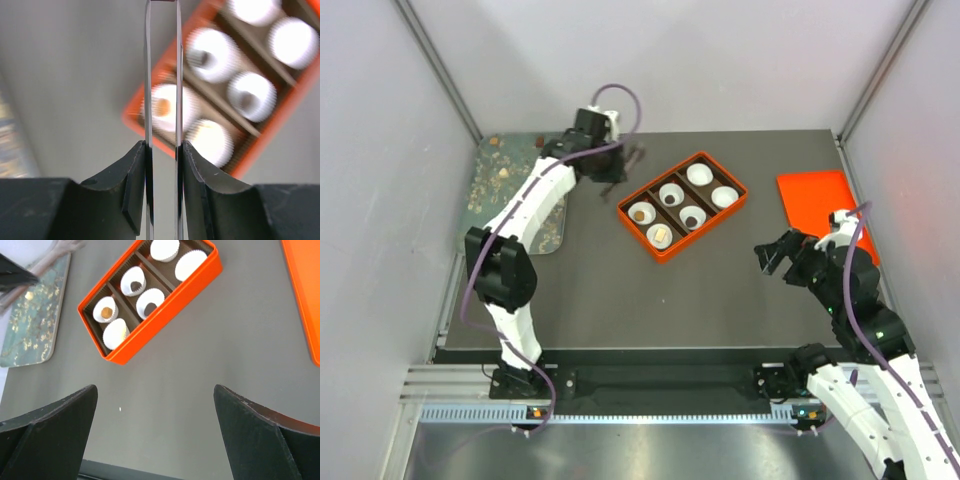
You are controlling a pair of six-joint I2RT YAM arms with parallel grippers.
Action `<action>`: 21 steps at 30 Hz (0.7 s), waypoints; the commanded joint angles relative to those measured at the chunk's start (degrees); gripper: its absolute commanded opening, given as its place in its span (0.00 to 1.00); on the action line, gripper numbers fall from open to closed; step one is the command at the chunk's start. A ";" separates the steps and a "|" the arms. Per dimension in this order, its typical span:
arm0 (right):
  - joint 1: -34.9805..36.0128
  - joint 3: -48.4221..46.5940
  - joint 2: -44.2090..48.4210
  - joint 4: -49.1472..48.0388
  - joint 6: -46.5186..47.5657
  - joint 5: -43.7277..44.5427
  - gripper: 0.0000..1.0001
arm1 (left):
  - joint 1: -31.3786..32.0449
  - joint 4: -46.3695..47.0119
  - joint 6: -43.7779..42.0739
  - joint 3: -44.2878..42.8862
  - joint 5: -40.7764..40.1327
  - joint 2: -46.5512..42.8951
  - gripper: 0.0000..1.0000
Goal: Pack the chocolate
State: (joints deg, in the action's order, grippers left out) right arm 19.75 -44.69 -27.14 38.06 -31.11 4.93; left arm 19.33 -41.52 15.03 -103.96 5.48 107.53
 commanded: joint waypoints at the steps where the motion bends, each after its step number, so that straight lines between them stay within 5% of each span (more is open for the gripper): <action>1: 0.55 -3.30 0.33 0.17 0.35 1.83 1.00 | 6.74 2.32 1.23 -3.44 1.12 -2.15 0.30; 7: 0.47 -3.21 0.59 0.52 0.26 2.54 1.00 | 14.76 5.30 0.97 -5.72 1.03 1.10 0.30; 21: 0.55 -3.39 0.59 0.96 0.44 4.12 1.00 | 19.34 9.52 0.35 -9.06 3.75 10.86 0.30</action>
State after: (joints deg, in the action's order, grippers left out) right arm 19.75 -45.56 -27.00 39.11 -31.09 7.79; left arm 38.15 -36.67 15.31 -110.26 7.40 118.15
